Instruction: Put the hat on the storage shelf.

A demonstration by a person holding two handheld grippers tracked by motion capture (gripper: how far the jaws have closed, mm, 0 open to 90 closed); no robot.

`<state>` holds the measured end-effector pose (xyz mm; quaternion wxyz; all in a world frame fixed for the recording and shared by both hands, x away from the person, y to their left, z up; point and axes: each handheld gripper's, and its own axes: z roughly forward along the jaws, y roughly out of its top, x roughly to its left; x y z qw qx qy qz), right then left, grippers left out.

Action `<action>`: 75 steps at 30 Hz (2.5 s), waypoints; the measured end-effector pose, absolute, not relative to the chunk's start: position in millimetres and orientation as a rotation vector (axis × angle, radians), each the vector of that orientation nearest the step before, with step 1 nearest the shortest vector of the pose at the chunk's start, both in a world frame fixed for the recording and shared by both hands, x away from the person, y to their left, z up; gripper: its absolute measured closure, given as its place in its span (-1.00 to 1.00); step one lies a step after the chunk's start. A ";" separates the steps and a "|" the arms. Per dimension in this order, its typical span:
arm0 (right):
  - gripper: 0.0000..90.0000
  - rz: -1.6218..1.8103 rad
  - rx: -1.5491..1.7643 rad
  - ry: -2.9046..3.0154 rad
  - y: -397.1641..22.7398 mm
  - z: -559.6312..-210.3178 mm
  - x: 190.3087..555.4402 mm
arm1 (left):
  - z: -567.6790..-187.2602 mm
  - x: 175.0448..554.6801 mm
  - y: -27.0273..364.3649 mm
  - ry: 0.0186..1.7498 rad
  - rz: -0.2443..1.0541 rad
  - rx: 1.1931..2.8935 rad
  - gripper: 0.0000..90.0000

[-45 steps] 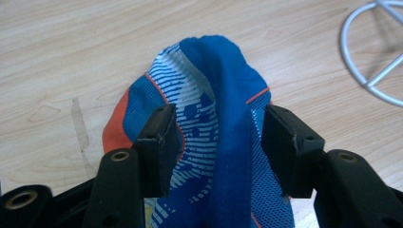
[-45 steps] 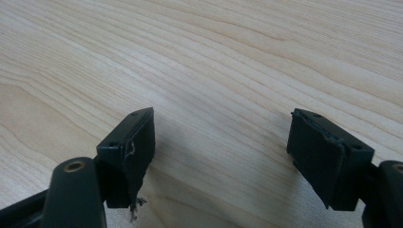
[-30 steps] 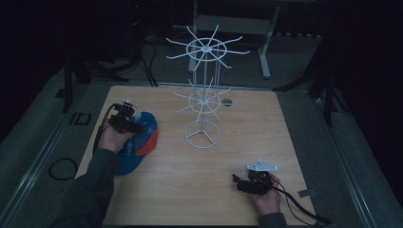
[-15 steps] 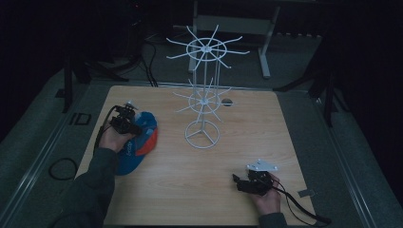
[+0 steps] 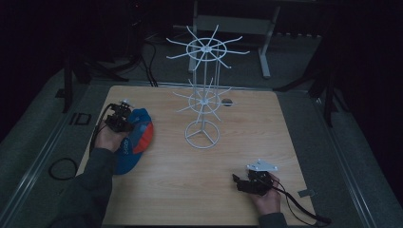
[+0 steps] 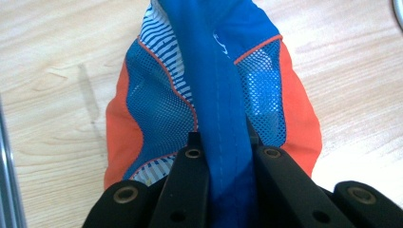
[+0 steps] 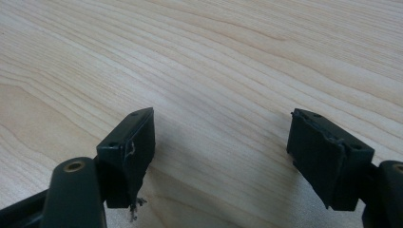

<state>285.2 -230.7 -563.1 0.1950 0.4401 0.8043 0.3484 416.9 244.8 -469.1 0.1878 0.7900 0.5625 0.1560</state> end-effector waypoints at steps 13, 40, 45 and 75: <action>-0.46 0.977 1.234 2.254 -230.6 -563.1 285.2 | -445.3 402.4 250.8 1.492 0.505 2.123 0.97; -0.46 0.977 1.233 2.254 -230.7 -563.1 285.2 | -387.8 377.6 245.3 1.272 0.582 2.010 0.97; -0.46 0.977 1.232 2.254 -230.7 -563.1 285.3 | -376.3 370.7 244.7 1.204 0.609 2.013 0.97; -0.46 0.977 1.234 2.253 -230.6 -563.0 285.3 | -322.2 349.5 245.6 0.973 0.614 1.944 0.97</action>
